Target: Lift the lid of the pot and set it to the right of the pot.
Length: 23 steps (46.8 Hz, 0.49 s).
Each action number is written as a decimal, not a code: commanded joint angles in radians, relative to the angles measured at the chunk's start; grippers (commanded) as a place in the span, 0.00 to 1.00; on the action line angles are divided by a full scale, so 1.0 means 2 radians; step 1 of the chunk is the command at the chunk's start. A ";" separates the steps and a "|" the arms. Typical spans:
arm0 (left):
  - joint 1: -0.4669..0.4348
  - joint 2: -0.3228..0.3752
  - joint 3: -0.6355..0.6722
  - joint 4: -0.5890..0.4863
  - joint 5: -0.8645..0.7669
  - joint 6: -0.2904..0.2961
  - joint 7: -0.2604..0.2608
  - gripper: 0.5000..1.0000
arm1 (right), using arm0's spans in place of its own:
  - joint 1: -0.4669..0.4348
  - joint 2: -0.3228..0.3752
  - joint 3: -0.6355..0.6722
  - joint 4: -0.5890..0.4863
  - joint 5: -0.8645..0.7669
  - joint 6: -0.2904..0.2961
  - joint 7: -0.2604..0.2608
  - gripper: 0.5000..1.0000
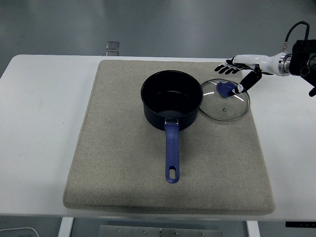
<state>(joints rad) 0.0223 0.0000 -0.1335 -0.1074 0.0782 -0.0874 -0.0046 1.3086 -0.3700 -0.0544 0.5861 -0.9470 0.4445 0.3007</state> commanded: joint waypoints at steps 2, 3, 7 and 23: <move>0.000 0.000 0.000 0.000 0.000 0.000 0.000 1.00 | 0.000 -0.004 0.003 0.000 0.034 0.020 0.000 0.79; 0.000 0.000 0.000 0.000 0.000 0.000 0.001 1.00 | 0.000 -0.004 0.003 0.000 0.045 0.021 0.000 0.79; 0.000 0.000 -0.001 0.000 0.000 0.000 0.000 1.00 | 0.000 -0.005 0.003 0.000 0.094 0.021 -0.001 0.79; 0.000 0.000 0.000 0.000 0.000 0.000 0.000 1.00 | -0.031 -0.001 0.010 -0.002 0.300 -0.082 -0.002 0.79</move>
<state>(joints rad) 0.0226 0.0000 -0.1342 -0.1074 0.0782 -0.0874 -0.0047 1.2647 -0.3779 -0.0414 0.5827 -0.4093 0.3333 0.2973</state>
